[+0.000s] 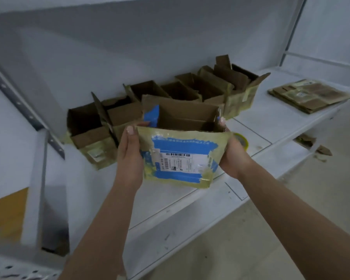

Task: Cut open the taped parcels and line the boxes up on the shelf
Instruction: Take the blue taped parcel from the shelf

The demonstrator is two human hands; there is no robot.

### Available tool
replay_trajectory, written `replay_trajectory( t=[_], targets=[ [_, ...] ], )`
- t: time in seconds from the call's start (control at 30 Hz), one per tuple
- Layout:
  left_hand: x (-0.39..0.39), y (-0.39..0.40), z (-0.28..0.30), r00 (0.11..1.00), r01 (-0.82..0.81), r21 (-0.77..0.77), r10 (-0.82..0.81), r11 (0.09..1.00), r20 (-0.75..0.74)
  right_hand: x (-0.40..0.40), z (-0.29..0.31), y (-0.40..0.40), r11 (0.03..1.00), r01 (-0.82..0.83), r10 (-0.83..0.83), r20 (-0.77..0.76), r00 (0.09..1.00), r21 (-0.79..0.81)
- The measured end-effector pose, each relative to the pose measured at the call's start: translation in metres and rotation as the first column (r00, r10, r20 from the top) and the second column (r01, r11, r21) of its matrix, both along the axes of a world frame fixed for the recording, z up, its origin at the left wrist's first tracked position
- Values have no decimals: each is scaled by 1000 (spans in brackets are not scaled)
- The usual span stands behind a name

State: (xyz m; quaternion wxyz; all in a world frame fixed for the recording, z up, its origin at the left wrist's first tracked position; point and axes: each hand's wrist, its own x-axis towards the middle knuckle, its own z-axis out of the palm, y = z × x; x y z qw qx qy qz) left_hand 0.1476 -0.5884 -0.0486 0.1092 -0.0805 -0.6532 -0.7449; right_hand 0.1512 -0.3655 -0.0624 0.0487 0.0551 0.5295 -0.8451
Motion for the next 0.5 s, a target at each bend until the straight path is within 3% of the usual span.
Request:
replay_trajectory(
  t=[0.1, 0.23, 0.5],
  targets=[
    [-2, -32, -15, 981, 57, 37, -63, 998, 181, -8, -19, -36, 999, 49, -49, 40, 998, -19],
    [0, -54, -29, 994, 72, -96, -63, 993, 94, -12, -31, -57, 994, 107, -107, -18, 994, 37],
    [-10, -67, -35, 987, 121, -83, -111, 989, 116, -8, -29, -62, 966, 186, -163, -138, 977, 177]
  ],
)
